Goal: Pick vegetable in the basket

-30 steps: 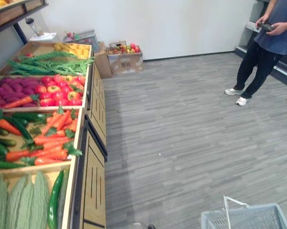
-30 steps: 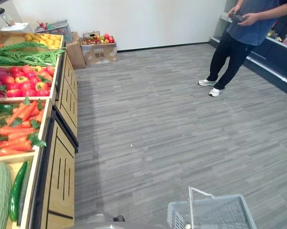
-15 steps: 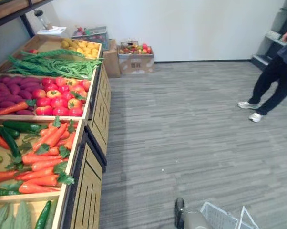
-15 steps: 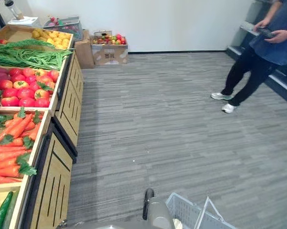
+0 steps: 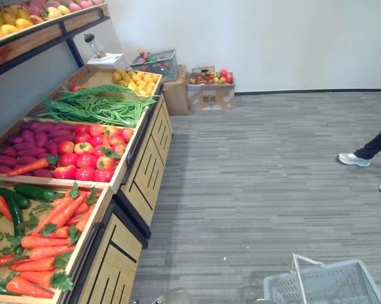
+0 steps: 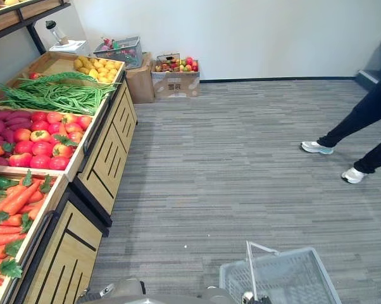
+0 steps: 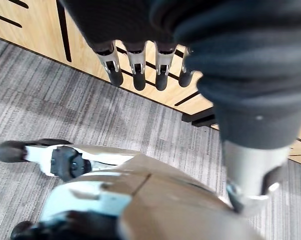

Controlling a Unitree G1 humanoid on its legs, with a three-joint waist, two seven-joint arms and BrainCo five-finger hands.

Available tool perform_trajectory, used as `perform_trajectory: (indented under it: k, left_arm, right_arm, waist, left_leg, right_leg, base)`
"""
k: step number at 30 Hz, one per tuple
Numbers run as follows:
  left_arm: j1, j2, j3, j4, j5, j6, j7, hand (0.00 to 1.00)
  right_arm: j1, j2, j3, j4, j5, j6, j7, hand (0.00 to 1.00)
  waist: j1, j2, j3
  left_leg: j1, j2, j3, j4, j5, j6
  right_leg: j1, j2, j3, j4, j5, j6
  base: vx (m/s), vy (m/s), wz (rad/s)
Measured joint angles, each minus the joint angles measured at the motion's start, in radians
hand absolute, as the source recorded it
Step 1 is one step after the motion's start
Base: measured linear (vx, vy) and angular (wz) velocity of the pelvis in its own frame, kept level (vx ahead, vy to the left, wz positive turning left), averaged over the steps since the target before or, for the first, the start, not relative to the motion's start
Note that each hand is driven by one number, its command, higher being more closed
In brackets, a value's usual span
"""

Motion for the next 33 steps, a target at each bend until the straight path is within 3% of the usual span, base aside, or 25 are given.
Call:
perform_trajectory:
  k: [3,4,6,7,8,9,10,11,12,14,15,16,18,19,21,24,28,29,30,31,32,33]
  left_arm:
    - [-0.002,0.004,-0.009,-0.002,-0.006,0.013,0.002,0.0]
    - [-0.003,0.007,-0.019,-0.003,-0.007,0.017,0.002,0.0]
    - [0.004,0.014,-0.051,0.001,-0.006,0.022,0.01,0.0]
    - [0.01,0.011,-0.076,0.013,-0.006,0.022,0.018,0.0]
    - [0.013,0.024,-0.081,0.035,-0.001,0.024,0.024,0.0]
    - [0.009,0.03,-0.09,0.041,0.004,0.024,0.026,0.0]
    - [0.003,0.047,-0.088,0.051,0.009,0.028,0.033,0.0]
    - [-0.005,0.049,-0.089,0.057,0.011,0.033,0.032,0.0]
    - [-0.008,0.045,-0.09,0.058,0.012,0.038,0.032,0.0]
    - [-0.006,0.044,-0.089,0.058,0.009,0.047,0.039,0.0]
    - [-0.003,0.048,-0.088,0.059,0.009,0.062,0.041,0.0]
    - [0.0,0.059,-0.089,0.059,0.008,0.069,0.042,0.0]
    - [-0.001,0.065,-0.116,0.056,0.003,0.069,0.042,0.0]
    - [-0.003,0.064,-0.128,0.053,0.0,0.07,0.043,0.0]
    - [-0.002,0.076,-0.147,0.054,-0.002,0.087,0.03,0.0]
    - [-0.003,0.077,-0.144,0.044,-0.008,0.081,0.047,0.0]
    - [-0.005,0.068,-0.107,0.04,-0.01,0.064,0.081,0.0]
    - [-0.006,0.067,-0.083,0.038,-0.011,0.064,0.09,0.0]
    - [-0.007,0.066,-0.073,0.037,-0.01,0.063,0.092,0.0]
    - [-0.01,0.067,-0.064,0.036,-0.01,0.063,0.095,0.0]
    - [-0.011,0.073,-0.062,0.033,-0.029,0.063,0.1,0.0]
    - [-0.01,0.081,-0.052,0.032,-0.039,0.063,0.099,0.0]
  right_arm:
    - [-0.024,0.001,-0.024,-0.003,0.0,-0.021,-0.001,1.0]
    - [-0.027,-0.001,-0.025,-0.004,-0.003,-0.035,-0.001,1.0]
    - [-0.021,-0.016,-0.022,-0.002,-0.009,-0.044,-0.001,1.0]
    - [-0.017,-0.026,-0.021,0.003,-0.026,-0.043,-0.003,1.0]
    - [-0.023,-0.019,-0.016,0.028,-0.036,-0.039,-0.007,1.0]
    - [-0.023,-0.019,-0.011,0.03,-0.036,-0.04,-0.005,1.0]
    - [-0.024,-0.023,-0.013,0.03,-0.036,-0.042,-0.009,1.0]
    - [-0.026,-0.026,-0.017,0.031,-0.036,-0.041,-0.013,1.0]
    - [-0.028,-0.038,-0.019,0.039,-0.036,-0.04,-0.024,1.0]
    - [-0.041,-0.055,-0.023,0.046,-0.04,-0.038,-0.027,1.0]
    - [-0.059,-0.059,-0.024,0.058,-0.042,-0.038,-0.024,1.0]
    - [-0.069,-0.051,-0.024,0.071,-0.042,-0.04,-0.022,1.0]
    - [-0.055,-0.047,-0.043,0.073,-0.041,-0.044,-0.021,1.0]
    - [-0.039,-0.046,-0.046,0.071,-0.033,-0.044,-0.021,1.0]
    - [-0.035,-0.032,-0.061,0.07,-0.029,-0.039,-0.024,1.0]
    - [-0.017,-0.008,-0.116,0.078,0.009,-0.019,-0.044,1.0]
    - [-0.015,0.021,-0.188,0.081,0.038,0.017,-0.056,1.0]
    - [-0.013,0.036,-0.189,0.078,0.039,0.027,-0.07,1.0]
    - [-0.011,0.045,-0.188,0.077,0.04,0.036,-0.072,1.0]
    - [-0.003,0.065,-0.18,0.077,0.048,0.052,-0.078,1.0]
    - [0.015,0.089,-0.177,0.076,0.051,0.062,-0.079,1.0]
    - [0.026,0.103,-0.174,0.075,0.058,0.07,-0.079,1.0]
  waist:
    - [0.017,-0.019,0.015]
    - [0.016,-0.023,0.026]
    - [0.014,-0.003,0.033]
    - [0.019,0.02,0.041]
    - [0.029,0.007,0.034]
    - [0.034,-0.005,0.025]
    - [0.033,-0.019,0.012]
    - [0.033,-0.015,0.01]
    - [0.031,-0.019,0.006]
    - [0.018,-0.016,0.002]
    - [0.015,-0.017,0.003]
    - [0.014,-0.028,0.002]
    - [0.005,-0.02,-0.002]
    - [-0.005,-0.017,-0.017]
    - [-0.016,-0.028,-0.021]
    - [-0.013,-0.033,-0.018]
    - [-0.008,-0.021,-0.004]
    - [-0.006,-0.029,-0.001]
    - [-0.005,-0.037,0.002]
    - [-0.005,-0.062,0.005]
    - [0.002,-0.105,0.001]
    - [0.006,-0.129,-0.004]
  left_leg:
    - [0.011,-0.053,0.12,-0.252,-0.037,-0.003]
    - [0.01,-0.07,0.194,-0.361,-0.03,-0.006]
    - [0.025,-0.076,0.324,-0.559,0.037,-0.014]
    - [0.04,-0.07,0.393,-0.647,0.109,0.042]
    - [0.059,-0.096,0.432,-0.636,0.064,0.091]
    - [0.059,-0.089,0.48,-0.615,0.028,0.089]
    - [0.055,-0.058,0.568,-0.563,-0.025,0.134]
    - [0.052,-0.064,0.566,-0.549,-0.044,0.164]
    - [0.044,-0.102,0.544,-0.54,-0.074,0.187]
    - [0.057,-0.152,0.513,-0.545,-0.109,0.201]
    - [0.088,-0.172,0.495,-0.556,-0.128,0.198]
    - [0.143,-0.201,0.471,-0.593,-0.13,0.198]
    - [0.242,-0.241,0.408,-0.677,-0.117,0.193]
    - [0.296,-0.266,0.363,-0.74,-0.098,0.187]
    - [0.345,-0.285,0.304,-0.793,-0.081,0.172]
    - [0.392,-0.286,0.165,-0.814,-0.076,0.152]
    - [0.418,-0.221,0.042,-0.808,-0.098,0.096]
    - [0.418,-0.19,-0.009,-0.788,-0.122,0.063]
    - [0.417,-0.18,-0.03,-0.772,-0.137,0.052]
    - [0.408,-0.166,-0.077,-0.727,-0.172,0.027]
    - [0.402,-0.165,-0.113,-0.683,-0.21,-0.004]
    - [0.397,-0.167,-0.129,-0.661,-0.228,-0.02]
  right_leg:
    - [0.06,-0.041,-0.006,-0.042,-0.009,0.014]
    - [0.083,-0.063,-0.018,-0.046,-0.03,0.033]
    - [0.121,-0.066,-0.042,-0.054,-0.056,0.066]
    - [0.164,-0.049,-0.055,-0.062,-0.076,0.085]
    - [0.196,-0.063,-0.049,-0.078,-0.097,0.08]
    - [0.198,-0.073,-0.044,-0.087,-0.098,0.078]
    - [0.204,-0.086,-0.064,-0.103,-0.107,0.079]
    - [0.208,-0.096,-0.075,-0.104,-0.116,0.079]
    - [0.2,-0.124,-0.06,-0.056,-0.113,0.084]
    - [0.121,-0.183,0.003,0.169,-0.093,0.145]
    - [0.028,-0.208,0.077,0.422,-0.026,0.263]
    - [-0.056,-0.213,0.127,0.673,0.041,0.329]
    - [-0.108,-0.227,0.087,0.889,0.031,0.294]
    - [-0.14,-0.233,0.057,0.932,0.009,0.256]
    - [-0.178,-0.24,0.035,0.92,-0.015,0.218]
    - [-0.239,-0.232,0.047,0.686,-0.04,0.183]
    - [-0.242,-0.133,0.17,0.267,-0.021,0.171]
    - [-0.237,-0.105,0.235,0.129,0.031,0.159]
    - [-0.234,-0.099,0.262,0.087,0.052,0.16]
    - [-0.22,-0.093,0.319,0.032,0.104,0.162]
    - [-0.197,-0.097,0.378,0.014,0.158,0.156]
    - [-0.186,-0.103,0.398,0.015,0.167,0.186]
  base:
    - [0.23,0.131,0.18]
    - [0.27,0.202,0.4]
    - [0.27,0.222,0.44]
    - [0.31,0.242,0.37]
    - [0.34,0.242,0.34]
    - [0.41,0.22,0.45]
    - [0.35,0.181,0.54]
    - [0.46,0.252,0.67]
    - [0.48,0.3,0.74]
    - [0.48,0.319,0.66]
    - [0.53,0.313,0.51]
    - [0.43,0.247,0.57]
    - [0.46,0.186,0.88]
    - [0.41,0.148,1.09]
    - [0.3,0.023,1.17]
    - [0.35,-0.077,1.36]
    - [0.26,-0.187,1.01]
    - [0.22,-0.304,0.82]
    - [0.29,-0.447,1.09]
    - [0.29,-0.491,1.05]
    - [0.3,-0.521,1.06]
    - [0.24,-0.444,0.78]
